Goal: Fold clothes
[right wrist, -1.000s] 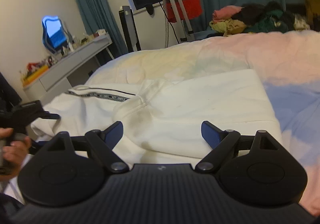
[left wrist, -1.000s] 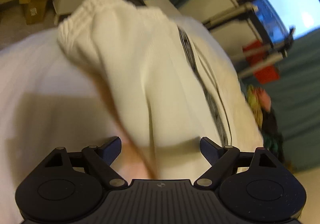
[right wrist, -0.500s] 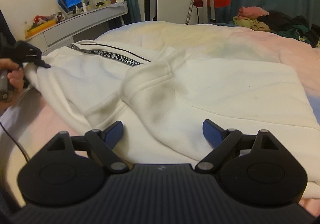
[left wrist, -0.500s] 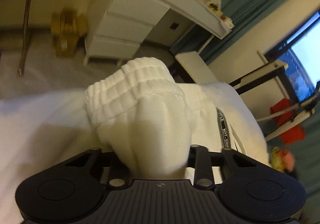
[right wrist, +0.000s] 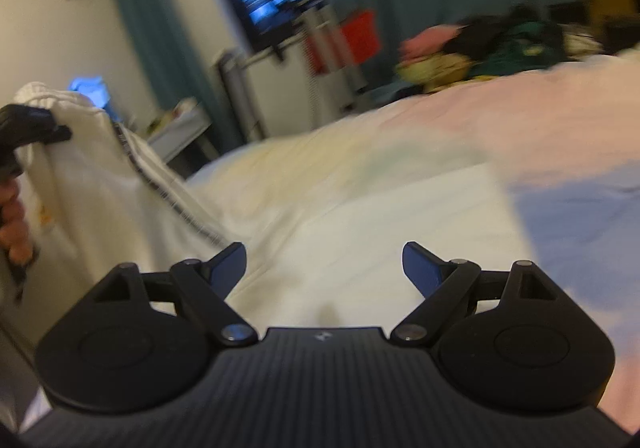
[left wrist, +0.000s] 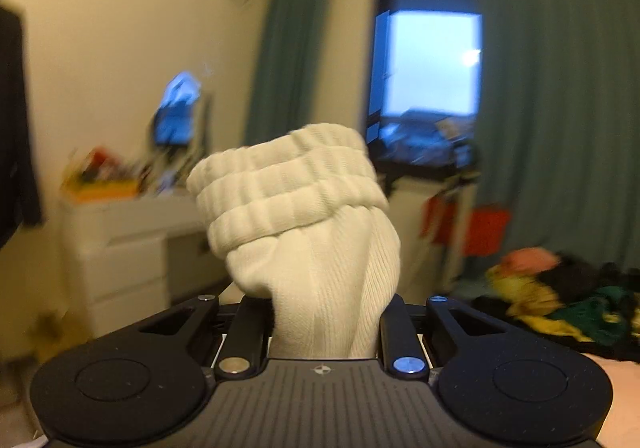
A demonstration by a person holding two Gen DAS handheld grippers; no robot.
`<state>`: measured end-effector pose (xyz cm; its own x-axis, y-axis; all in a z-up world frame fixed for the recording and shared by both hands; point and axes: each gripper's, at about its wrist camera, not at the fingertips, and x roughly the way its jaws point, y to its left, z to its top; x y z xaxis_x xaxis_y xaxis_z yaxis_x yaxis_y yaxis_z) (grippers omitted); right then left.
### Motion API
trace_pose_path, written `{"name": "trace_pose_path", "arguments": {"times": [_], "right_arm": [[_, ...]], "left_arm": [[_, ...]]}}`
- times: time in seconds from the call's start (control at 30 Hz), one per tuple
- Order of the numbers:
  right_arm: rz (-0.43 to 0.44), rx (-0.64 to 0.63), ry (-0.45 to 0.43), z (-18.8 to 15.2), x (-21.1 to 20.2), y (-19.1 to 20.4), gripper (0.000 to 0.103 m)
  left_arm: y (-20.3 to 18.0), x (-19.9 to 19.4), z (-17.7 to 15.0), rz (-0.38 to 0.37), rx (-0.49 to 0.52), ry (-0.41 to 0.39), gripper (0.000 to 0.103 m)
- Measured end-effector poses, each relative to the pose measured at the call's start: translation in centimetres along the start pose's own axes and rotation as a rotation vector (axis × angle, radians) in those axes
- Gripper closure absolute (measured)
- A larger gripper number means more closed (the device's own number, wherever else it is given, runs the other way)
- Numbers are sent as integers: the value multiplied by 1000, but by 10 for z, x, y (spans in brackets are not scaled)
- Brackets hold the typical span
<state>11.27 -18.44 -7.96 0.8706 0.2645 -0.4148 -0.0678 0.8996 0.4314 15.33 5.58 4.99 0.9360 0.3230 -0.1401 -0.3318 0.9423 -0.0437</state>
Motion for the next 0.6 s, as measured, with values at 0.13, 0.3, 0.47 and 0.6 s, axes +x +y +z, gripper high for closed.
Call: {"name": "trace_pose_path", "arguments": {"times": [0.13, 0.3, 0.47, 0.6], "right_arm": [[-92, 126, -81, 21, -25, -40, 16], [-142, 299, -215, 41, -55, -88, 16], [-86, 446, -227, 33, -53, -122, 14], [55, 596, -138, 19, -30, -146, 14]], "left_arm": [[-92, -30, -23, -89, 84, -68, 86], [-195, -47, -104, -222, 224, -19, 86], [-278, -29, -207, -328, 477, 270, 83], [-299, -33, -225, -324, 583, 275, 61]]}}
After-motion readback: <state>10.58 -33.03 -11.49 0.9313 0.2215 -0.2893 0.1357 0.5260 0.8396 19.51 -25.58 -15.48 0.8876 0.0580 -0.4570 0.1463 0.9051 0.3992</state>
